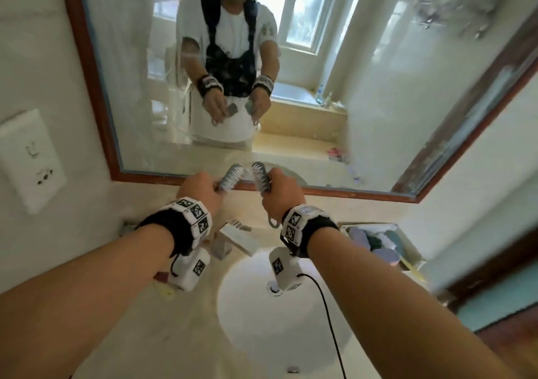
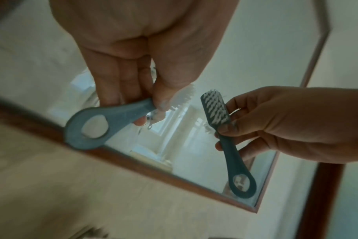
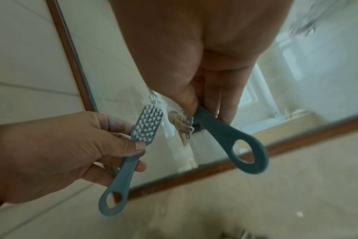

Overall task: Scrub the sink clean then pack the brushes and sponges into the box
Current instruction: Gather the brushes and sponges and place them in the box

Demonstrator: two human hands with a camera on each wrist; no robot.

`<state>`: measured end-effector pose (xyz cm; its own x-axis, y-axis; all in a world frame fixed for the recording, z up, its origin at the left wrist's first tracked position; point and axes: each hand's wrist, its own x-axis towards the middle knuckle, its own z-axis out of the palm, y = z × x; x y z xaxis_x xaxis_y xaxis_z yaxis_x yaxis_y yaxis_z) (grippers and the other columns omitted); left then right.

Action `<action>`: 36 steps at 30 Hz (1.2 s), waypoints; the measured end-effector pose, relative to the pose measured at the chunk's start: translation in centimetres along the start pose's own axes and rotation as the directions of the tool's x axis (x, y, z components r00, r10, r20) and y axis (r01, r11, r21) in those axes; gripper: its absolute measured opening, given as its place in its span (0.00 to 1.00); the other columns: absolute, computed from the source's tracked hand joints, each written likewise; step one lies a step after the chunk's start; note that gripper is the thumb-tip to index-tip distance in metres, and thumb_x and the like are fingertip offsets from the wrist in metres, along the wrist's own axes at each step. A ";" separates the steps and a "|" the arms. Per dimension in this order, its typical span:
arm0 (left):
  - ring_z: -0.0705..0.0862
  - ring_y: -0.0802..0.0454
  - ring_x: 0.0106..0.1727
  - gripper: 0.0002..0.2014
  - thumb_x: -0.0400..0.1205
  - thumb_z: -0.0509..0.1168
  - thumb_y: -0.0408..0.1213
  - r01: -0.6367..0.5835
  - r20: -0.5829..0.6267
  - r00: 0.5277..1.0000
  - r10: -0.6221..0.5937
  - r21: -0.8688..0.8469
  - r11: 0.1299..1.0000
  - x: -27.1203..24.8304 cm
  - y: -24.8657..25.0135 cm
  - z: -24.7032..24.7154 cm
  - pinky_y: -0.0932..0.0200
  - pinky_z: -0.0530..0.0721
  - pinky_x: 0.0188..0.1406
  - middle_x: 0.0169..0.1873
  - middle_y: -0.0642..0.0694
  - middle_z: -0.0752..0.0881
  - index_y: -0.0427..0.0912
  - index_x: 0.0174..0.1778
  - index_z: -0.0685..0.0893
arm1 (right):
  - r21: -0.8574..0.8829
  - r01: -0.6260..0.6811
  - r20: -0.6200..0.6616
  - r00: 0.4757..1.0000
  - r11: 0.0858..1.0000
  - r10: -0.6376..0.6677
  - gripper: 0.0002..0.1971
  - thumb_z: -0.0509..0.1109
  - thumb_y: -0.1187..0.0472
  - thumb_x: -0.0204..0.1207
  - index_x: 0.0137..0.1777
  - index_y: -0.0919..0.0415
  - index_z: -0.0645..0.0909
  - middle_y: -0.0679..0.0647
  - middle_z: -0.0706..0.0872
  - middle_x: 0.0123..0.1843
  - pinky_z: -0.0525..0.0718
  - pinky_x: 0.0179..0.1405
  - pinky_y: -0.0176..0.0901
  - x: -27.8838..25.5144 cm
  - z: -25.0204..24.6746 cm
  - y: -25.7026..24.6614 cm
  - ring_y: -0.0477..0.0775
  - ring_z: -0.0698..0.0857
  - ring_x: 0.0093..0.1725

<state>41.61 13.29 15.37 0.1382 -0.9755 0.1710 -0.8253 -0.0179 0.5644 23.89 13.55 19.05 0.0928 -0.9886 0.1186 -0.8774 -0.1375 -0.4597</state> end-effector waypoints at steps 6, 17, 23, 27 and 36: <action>0.84 0.45 0.37 0.09 0.77 0.71 0.48 -0.211 -0.108 0.973 0.202 -0.077 0.974 1.5 12.6 -3.5 0.56 0.85 0.40 0.34 0.46 0.89 0.46 0.42 0.90 | -0.007 -0.046 -0.237 0.970 0.999 0.043 0.08 0.65 0.66 0.75 0.49 0.56 0.69 0.57 0.81 0.43 0.73 0.37 0.46 -1.3 -12.5 3.7 0.60 0.78 0.39; 0.90 0.48 0.34 0.05 0.72 0.75 0.38 -0.280 -0.105 0.960 0.261 -0.259 0.924 -1.1 32.7 1.7 0.49 0.90 0.43 0.30 0.46 0.90 0.46 0.41 0.86 | 0.039 -0.011 -0.430 0.903 0.999 0.026 0.04 0.62 0.60 0.81 0.48 0.55 0.69 0.55 0.84 0.38 0.80 0.32 0.45 -6.3 -27.6 17.6 0.59 0.84 0.36; 0.90 0.44 0.33 0.07 0.70 0.76 0.38 -0.261 -0.058 0.965 0.257 -0.328 0.908 -2.5 38.8 7.1 0.46 0.91 0.41 0.31 0.45 0.90 0.47 0.39 0.85 | -0.007 -0.094 -0.436 0.896 0.996 0.082 0.04 0.62 0.54 0.81 0.50 0.51 0.70 0.53 0.85 0.40 0.80 0.33 0.44 -7.8 -31.6 25.3 0.57 0.84 0.36; 0.90 0.46 0.33 0.05 0.71 0.75 0.39 -0.297 -0.023 0.953 0.303 -0.277 0.914 -2.7 42.9 10.0 0.48 0.90 0.41 0.30 0.47 0.90 0.49 0.38 0.86 | 0.010 -0.120 -0.439 0.892 0.993 0.112 0.09 0.60 0.50 0.82 0.52 0.55 0.73 0.56 0.85 0.41 0.86 0.39 0.50 -8.7 -33.1 30.3 0.62 0.85 0.39; 0.89 0.46 0.38 0.06 0.74 0.75 0.41 -0.415 0.082 0.892 0.445 -0.244 0.876 -0.2 53.3 20.1 0.54 0.87 0.38 0.36 0.46 0.90 0.51 0.39 0.83 | -0.055 -0.294 -0.487 0.842 0.954 0.231 0.08 0.60 0.50 0.82 0.51 0.54 0.72 0.54 0.85 0.38 0.83 0.31 0.45 -7.2 -37.5 42.7 0.56 0.84 0.33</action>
<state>-13.41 8.16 29.16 -0.2895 -0.8958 0.3374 -0.6468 0.4429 0.6209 -31.89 17.11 31.59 -0.3539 -0.8344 0.4224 -0.8904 0.1624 -0.4252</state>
